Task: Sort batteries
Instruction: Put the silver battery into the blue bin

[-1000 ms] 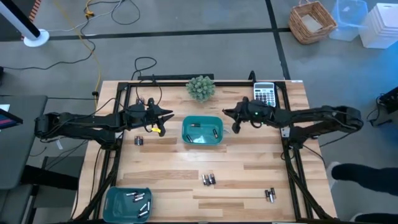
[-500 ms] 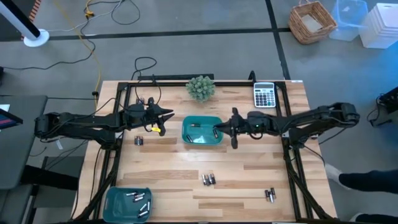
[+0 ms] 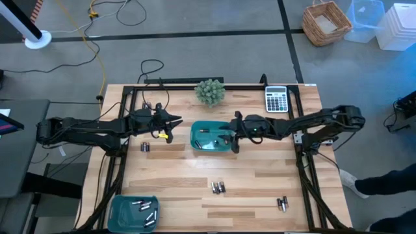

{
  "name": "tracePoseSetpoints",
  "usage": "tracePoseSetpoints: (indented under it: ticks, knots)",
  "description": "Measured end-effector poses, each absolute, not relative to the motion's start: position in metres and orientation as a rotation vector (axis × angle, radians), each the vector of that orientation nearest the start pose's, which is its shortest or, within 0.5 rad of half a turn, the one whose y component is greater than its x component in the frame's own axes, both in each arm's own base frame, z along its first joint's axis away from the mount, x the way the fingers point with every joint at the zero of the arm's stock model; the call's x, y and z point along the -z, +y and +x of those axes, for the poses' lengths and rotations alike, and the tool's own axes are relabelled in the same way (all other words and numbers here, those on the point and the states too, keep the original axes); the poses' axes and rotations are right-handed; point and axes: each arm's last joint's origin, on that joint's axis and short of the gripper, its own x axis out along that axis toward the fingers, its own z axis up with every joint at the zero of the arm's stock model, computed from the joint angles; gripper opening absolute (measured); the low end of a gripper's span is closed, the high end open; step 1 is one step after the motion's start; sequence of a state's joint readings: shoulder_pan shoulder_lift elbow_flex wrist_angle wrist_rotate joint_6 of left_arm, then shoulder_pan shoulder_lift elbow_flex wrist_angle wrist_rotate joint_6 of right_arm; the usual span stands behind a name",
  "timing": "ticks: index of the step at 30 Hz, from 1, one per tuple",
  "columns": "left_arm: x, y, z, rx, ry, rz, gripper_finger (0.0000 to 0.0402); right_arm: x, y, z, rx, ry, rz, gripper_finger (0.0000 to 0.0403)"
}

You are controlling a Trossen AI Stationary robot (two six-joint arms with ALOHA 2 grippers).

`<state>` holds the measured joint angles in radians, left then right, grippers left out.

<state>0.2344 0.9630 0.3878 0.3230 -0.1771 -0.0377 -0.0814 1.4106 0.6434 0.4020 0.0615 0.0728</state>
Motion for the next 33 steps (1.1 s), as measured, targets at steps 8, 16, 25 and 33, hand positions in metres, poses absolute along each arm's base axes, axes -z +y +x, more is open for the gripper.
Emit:
tracePoseSetpoints:
  ticks: [8,16,25,33]
  knots:
    - [-0.213,0.051,0.194,-0.405,0.248,-0.040,0.0072,-0.210,-0.018,0.247,0.310,0.292,0.059,0.0178]
    - [-0.213,0.051,0.194,-0.405,0.246,-0.039,0.0072,-0.188,-0.014,0.212,0.416,0.302,0.125,0.0167]
    - [-0.214,0.051,0.194,-0.405,0.243,-0.039,0.0072,-0.149,-0.008,0.199,0.443,0.525,0.147,0.0167]
    - [-0.214,0.051,0.194,-0.405,0.243,-0.039,0.0072,-0.124,-0.005,0.208,0.444,0.616,0.136,0.0167]
